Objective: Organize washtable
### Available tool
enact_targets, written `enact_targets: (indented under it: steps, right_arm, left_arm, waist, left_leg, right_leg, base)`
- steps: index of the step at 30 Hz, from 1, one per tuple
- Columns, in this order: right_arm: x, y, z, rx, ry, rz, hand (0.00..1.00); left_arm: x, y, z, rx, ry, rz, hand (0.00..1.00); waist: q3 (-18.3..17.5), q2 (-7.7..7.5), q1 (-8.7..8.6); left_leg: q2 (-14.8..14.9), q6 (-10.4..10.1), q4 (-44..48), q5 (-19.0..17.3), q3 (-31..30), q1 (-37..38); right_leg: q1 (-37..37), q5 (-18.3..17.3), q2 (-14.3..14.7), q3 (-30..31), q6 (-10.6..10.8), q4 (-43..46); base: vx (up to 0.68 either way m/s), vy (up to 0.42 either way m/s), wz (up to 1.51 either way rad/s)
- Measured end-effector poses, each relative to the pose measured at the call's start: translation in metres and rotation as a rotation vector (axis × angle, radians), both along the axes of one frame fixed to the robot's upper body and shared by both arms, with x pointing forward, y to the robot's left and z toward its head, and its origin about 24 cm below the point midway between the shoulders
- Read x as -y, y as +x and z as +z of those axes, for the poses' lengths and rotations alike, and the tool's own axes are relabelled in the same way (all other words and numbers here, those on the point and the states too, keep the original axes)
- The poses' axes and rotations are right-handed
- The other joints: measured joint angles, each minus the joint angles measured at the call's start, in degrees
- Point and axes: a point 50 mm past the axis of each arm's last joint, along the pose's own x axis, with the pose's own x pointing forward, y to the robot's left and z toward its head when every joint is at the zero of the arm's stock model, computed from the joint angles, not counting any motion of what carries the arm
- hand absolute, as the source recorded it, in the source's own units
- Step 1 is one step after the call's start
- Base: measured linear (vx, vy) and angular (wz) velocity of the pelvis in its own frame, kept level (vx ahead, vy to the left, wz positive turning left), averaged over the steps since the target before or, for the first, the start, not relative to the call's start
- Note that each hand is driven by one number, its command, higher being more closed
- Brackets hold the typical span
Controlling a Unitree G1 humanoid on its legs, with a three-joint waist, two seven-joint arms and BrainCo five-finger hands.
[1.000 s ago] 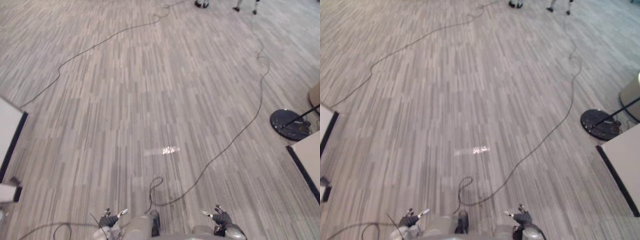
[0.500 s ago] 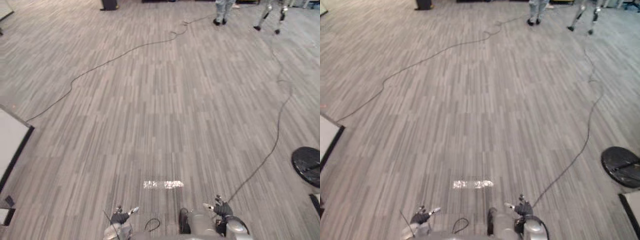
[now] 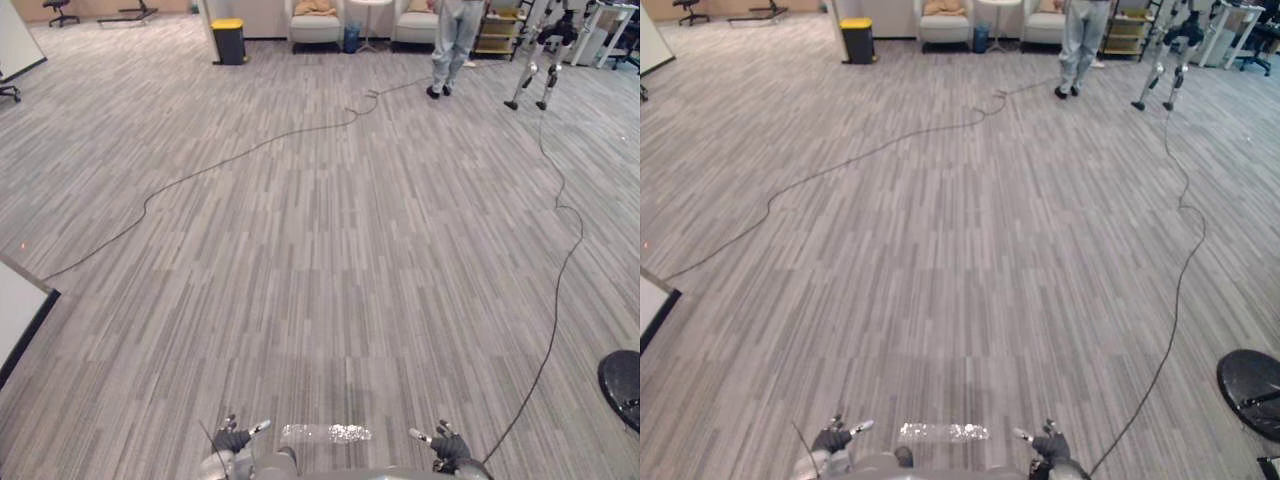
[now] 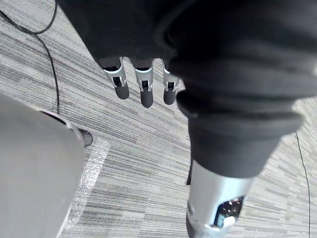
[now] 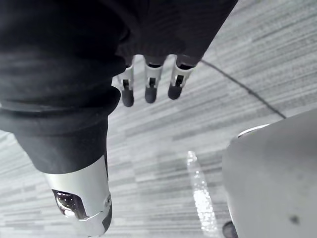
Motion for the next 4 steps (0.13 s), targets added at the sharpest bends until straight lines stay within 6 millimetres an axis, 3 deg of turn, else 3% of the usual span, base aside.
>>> enact_targets:
  steps: [4]
  right_arm:
    - [0.0025,0.0007,0.0006,0.004,-0.007,0.0,0.0]
  left_arm:
    - [0.002,-0.0024,-0.0015,-0.017,0.001,-0.029,0.0]
  waist:
    - [-0.2,0.95,-0.39]
  left_leg:
    - [-1.5,0.8,-6.0,2.5,0.1,3.4]
  right_leg:
    - [1.7,0.8,-0.7,0.2,1.1,-2.4]
  base:
    - [0.02,0.039,-0.02]
